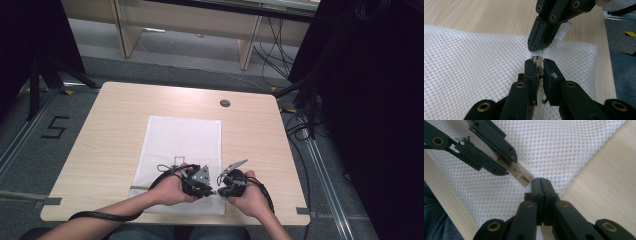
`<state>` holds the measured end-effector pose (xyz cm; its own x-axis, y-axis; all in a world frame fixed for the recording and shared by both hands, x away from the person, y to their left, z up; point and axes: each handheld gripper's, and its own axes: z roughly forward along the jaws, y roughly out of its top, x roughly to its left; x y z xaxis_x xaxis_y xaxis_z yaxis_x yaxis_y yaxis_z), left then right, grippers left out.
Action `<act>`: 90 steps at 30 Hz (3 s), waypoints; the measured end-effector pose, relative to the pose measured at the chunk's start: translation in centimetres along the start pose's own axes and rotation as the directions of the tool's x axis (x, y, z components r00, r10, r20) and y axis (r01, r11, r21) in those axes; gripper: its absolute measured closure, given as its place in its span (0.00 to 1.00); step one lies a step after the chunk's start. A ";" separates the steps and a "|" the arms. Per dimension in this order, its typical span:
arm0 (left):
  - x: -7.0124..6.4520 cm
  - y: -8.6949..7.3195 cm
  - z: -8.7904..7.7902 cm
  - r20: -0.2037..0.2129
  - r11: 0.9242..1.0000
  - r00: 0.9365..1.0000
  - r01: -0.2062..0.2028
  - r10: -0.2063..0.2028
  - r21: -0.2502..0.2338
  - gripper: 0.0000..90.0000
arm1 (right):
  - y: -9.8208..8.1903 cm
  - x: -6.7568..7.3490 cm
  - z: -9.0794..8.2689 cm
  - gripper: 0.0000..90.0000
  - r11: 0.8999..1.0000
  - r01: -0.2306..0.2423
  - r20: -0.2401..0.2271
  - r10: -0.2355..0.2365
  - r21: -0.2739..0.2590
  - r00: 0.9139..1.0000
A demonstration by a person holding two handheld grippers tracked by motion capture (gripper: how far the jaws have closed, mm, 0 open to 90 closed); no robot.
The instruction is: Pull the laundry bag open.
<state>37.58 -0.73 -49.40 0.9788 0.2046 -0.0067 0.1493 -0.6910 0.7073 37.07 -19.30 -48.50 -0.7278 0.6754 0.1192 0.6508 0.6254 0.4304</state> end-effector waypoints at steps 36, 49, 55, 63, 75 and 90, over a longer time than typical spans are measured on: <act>0.0 -0.5 -0.9 -0.002 1.000 1.000 -0.002 0.002 0.000 0.91 | 0.0 0.1 0.0 1.00 1.000 -0.022 -0.002 0.022 0.001 1.000; 0.1 -0.5 -1.1 -0.001 1.000 1.000 -0.020 0.020 0.005 0.91 | 0.0 0.0 0.0 1.00 1.000 -0.024 -0.003 0.024 -0.001 1.000; 0.1 -0.7 -1.3 0.000 1.000 1.000 -0.015 0.015 0.002 0.91 | 0.0 0.1 0.0 1.00 1.000 -0.029 -0.005 0.029 0.000 1.000; 0.2 -0.7 -1.5 -0.003 1.000 1.000 -0.024 0.024 0.001 0.91 | -0.1 0.0 0.0 1.00 1.000 -0.024 -0.003 0.024 -0.002 1.000; 0.2 -0.9 -1.8 -0.002 0.999 0.999 -0.032 0.032 0.003 0.91 | -0.1 0.0 0.0 1.00 1.000 -0.021 -0.005 0.021 -0.002 1.000; 0.1 -1.1 -1.9 -0.004 1.000 1.000 -0.024 0.024 -0.002 0.91 | -0.1 0.0 0.0 1.00 1.000 -0.022 -0.005 0.022 -0.002 1.000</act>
<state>37.27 1.37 -48.78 0.9815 0.1910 0.0128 0.1258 -0.6942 0.7087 37.01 -19.35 -48.49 -0.7146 0.6868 0.1330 0.6661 0.6098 0.4296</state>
